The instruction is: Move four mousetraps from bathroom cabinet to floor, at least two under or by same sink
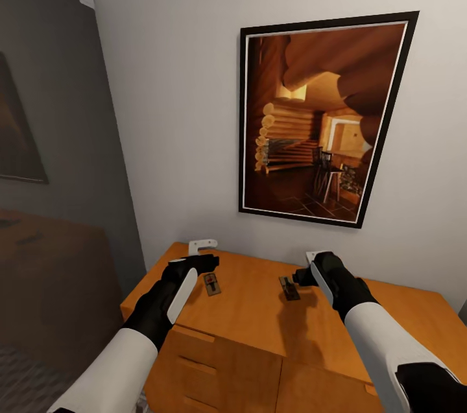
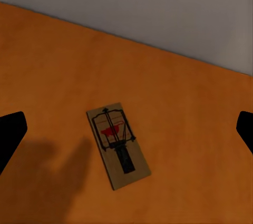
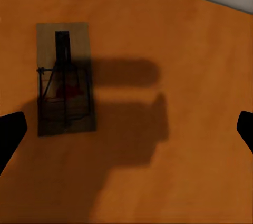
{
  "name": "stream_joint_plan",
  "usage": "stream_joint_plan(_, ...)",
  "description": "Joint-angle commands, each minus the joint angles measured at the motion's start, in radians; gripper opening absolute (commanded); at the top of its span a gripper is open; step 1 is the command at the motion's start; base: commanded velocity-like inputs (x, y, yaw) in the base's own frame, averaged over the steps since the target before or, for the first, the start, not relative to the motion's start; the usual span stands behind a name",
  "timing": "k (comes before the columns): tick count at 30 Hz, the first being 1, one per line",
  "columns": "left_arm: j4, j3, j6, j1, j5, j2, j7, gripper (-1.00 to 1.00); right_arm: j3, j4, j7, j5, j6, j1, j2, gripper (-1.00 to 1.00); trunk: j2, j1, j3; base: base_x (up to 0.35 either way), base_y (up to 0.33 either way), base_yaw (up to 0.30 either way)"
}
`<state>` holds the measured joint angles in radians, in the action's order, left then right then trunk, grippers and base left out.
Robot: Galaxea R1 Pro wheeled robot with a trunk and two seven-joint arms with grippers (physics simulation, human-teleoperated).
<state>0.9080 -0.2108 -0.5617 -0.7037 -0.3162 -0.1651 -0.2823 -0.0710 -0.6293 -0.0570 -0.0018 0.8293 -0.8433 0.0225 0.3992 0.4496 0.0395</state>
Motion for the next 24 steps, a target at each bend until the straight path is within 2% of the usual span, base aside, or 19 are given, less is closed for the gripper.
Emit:
stream_joint_plan(1,0.001,-0.002,-0.003,0.0,-0.011,0.0,-0.009,1.0,-0.006,-0.001,-0.003,-0.001,0.007,-0.001,0.001,1.0,0.001,0.0,-0.001,0.0,0.0,0.0)
stream_joint_plan(5,0.001,-0.002,-0.003,0.0,-0.011,0.001,-0.009,1.0,-0.008,-0.001,-0.002,-0.002,0.01,-0.002,-0.01,1.0,0.001,0.0,-0.001,0.0,0.0,0.0)
stream_joint_plan(11,0.001,0.0,-0.003,0.0,-0.011,0.004,-0.009,1.0,-0.009,-0.001,-0.003,0.0,0.011,-0.003,-0.043,1.0,0.001,0.0,-0.001,0.0,0.0,0.0)
stream_joint_plan(17,0.001,0.0,-0.003,0.0,-0.011,0.004,-0.009,1.0,-0.011,-0.002,-0.002,0.003,0.004,-0.003,-0.051,1.0,0.001,0.0,-0.001,0.0,0.0,0.0)
stream_joint_plan(19,0.001,0.0,-0.003,0.0,-0.011,0.003,-0.009,1.0,-0.012,-0.002,-0.001,0.003,-0.042,-0.003,-0.053,1.0,0.001,0.0,-0.001,0.0,0.0,0.0)
stream_joint_plan(24,0.002,0.001,-0.003,0.0,-0.011,0.004,-0.009,1.0,-0.012,-0.001,-0.001,0.003,-0.065,-0.002,-0.053,1.0,0.001,0.0,-0.001,0.0,0.0,0.0)
